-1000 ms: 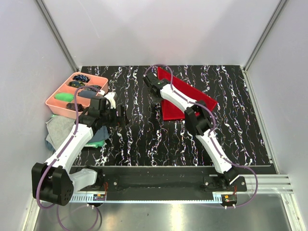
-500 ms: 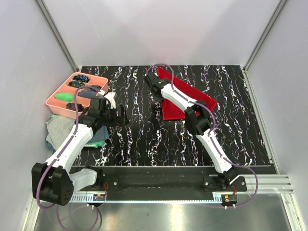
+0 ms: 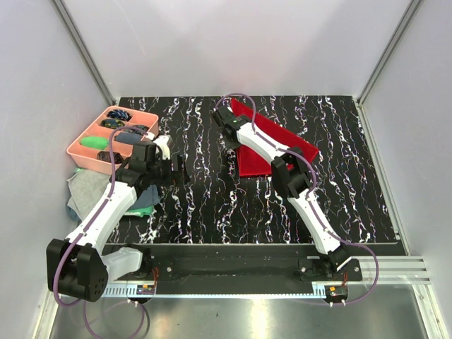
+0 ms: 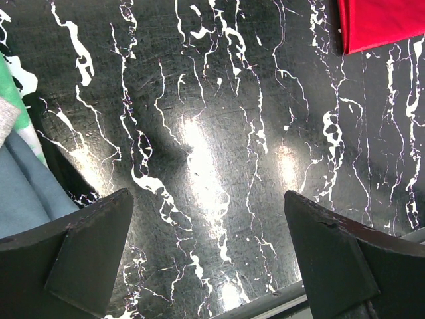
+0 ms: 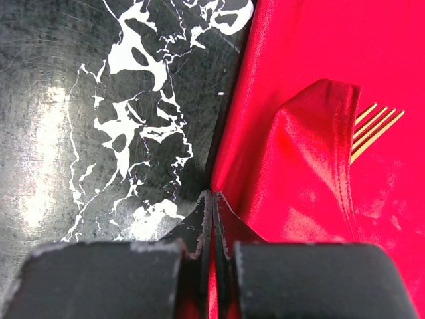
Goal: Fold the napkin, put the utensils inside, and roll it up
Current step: Fold the napkin
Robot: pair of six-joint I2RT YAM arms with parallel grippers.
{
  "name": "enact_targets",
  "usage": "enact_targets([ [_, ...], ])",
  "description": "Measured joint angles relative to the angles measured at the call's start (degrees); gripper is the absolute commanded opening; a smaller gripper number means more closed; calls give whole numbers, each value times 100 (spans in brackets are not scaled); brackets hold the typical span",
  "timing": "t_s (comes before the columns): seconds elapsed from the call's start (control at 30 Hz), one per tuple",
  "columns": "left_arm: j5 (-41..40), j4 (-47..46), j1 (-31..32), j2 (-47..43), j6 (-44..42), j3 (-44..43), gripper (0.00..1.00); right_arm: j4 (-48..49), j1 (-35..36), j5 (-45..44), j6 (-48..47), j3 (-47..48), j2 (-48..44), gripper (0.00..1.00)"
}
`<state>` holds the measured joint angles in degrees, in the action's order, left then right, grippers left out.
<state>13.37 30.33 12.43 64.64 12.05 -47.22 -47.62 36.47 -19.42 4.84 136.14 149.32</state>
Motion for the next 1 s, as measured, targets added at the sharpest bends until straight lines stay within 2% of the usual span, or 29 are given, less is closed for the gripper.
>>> enact_targets([
  [0.23,68,-2,0,0,2,0,99,402,-17,107,-33,-579,-289,0],
  [0.53,579,-367,0,-15,632,87,99,1340,66,717,111,-3556,-2033,0],
  [0.77,761,-1290,46,-286,1672,1093,99,1759,745,859,564,-5423,-3228,0],
  [1.0,306,-2114,76,-533,2444,2131,99,2006,1657,1075,1294,-6465,-3960,0],
])
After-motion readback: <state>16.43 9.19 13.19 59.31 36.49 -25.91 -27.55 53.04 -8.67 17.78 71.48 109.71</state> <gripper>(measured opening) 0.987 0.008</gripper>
